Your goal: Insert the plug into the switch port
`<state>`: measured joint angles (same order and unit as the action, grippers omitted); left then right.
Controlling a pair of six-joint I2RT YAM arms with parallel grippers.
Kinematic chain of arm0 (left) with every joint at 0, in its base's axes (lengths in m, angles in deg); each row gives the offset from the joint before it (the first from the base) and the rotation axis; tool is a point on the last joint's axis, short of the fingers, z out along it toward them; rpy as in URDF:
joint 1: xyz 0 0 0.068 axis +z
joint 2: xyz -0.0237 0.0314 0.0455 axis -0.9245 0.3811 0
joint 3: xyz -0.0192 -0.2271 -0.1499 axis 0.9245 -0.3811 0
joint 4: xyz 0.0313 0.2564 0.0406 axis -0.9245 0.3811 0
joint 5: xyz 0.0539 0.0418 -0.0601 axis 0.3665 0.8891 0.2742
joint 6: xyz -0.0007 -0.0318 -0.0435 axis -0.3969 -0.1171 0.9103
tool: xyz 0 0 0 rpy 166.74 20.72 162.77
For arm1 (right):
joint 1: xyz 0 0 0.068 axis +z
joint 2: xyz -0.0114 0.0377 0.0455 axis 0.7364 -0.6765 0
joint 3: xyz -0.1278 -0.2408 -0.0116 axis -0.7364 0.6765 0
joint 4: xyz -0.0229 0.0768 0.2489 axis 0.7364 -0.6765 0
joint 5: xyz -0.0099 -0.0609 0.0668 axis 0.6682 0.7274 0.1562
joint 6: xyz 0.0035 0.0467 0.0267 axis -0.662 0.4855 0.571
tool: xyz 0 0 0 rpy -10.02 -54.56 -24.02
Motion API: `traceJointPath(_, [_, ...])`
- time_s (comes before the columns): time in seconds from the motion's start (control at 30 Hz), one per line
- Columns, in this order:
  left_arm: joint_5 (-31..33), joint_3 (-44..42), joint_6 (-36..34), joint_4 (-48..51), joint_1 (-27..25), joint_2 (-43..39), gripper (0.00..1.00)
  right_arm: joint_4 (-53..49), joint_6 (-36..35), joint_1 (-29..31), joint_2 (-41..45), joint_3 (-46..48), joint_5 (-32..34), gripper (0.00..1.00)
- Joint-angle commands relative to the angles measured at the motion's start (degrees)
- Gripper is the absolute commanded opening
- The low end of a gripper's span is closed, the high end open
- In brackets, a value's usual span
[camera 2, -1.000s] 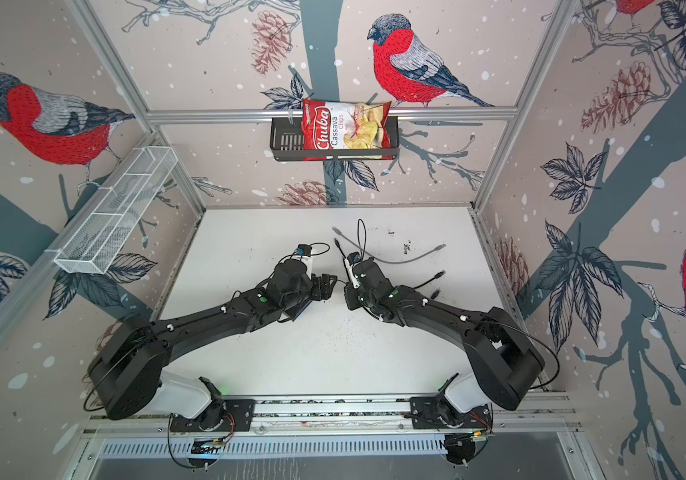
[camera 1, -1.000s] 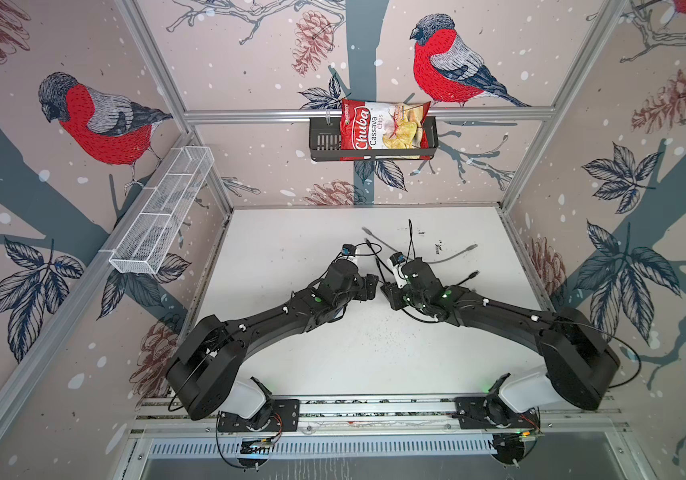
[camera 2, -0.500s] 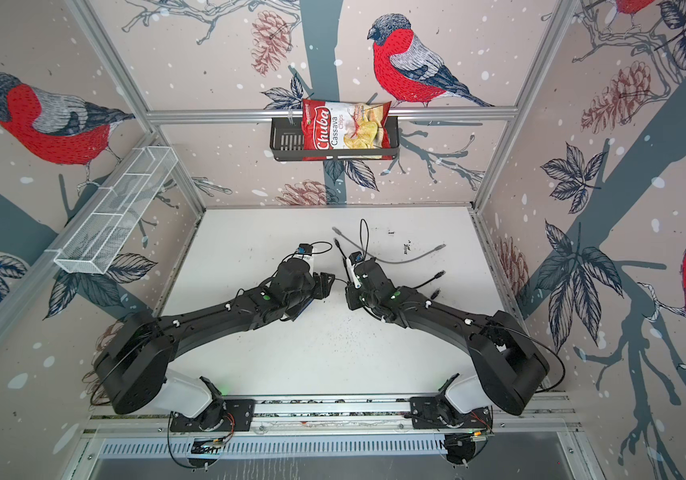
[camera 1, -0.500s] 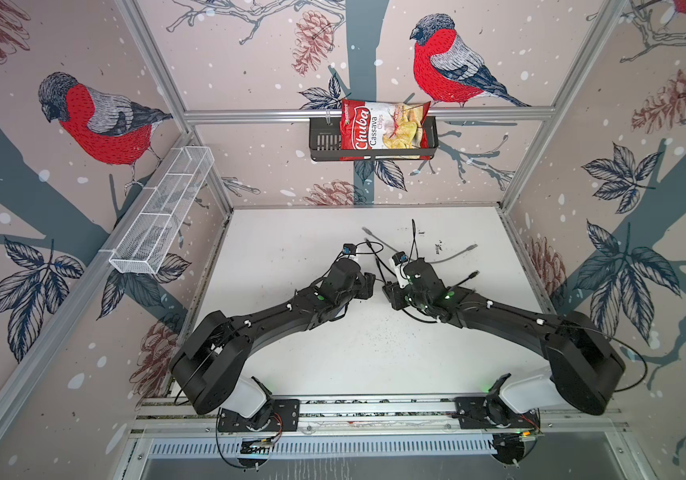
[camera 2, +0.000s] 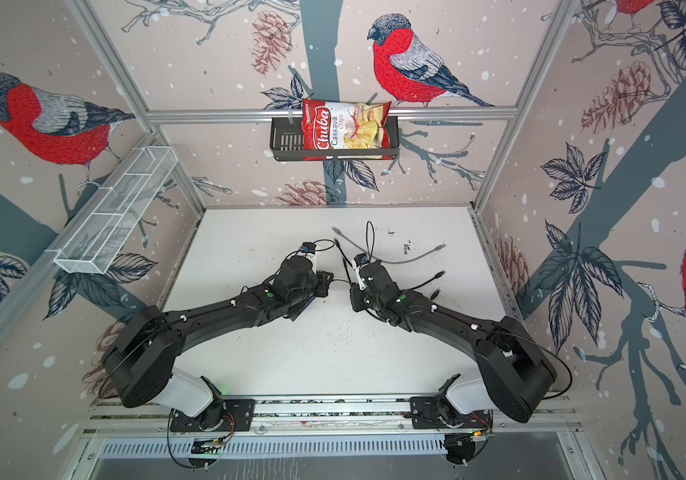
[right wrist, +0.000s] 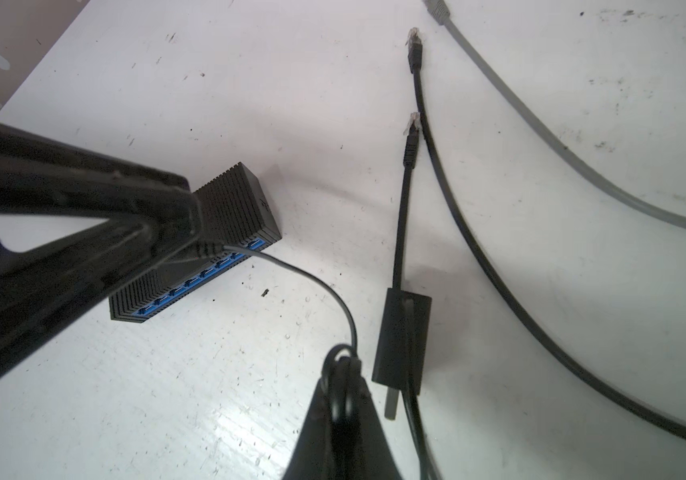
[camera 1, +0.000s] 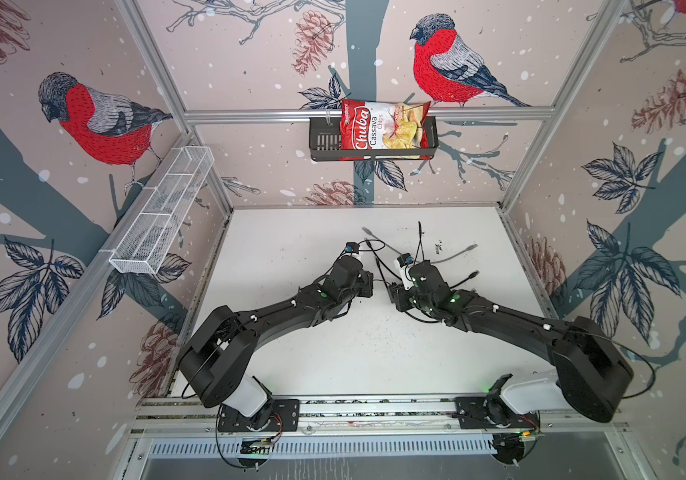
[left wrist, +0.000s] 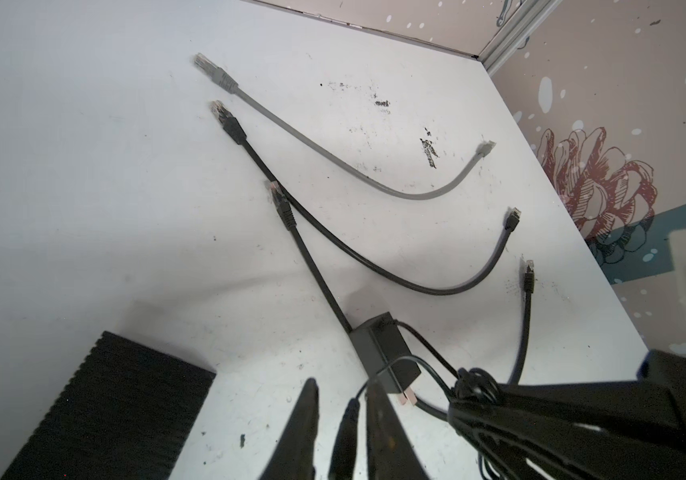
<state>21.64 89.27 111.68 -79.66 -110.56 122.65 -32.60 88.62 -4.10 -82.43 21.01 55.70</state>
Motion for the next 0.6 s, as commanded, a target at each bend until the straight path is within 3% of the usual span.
traceJointPath(0.0, [-2.2,-0.1,1.1,-2.6,0.2,0.6,0.23,1.5,0.6,-0.2,0.6,0.2,0.3,0.0])
traceJointPath(0.23, [-3.6,0.0,1.3,-2.7,0.4,1.1,0.29,1.9,0.8,-0.6,1.0,0.6,0.5,0.0])
traceJointPath(0.57, [-4.1,-2.1,2.2,-4.1,1.2,0.3,0.25,2.2,1.0,-1.1,2.1,1.2,0.6,0.0])
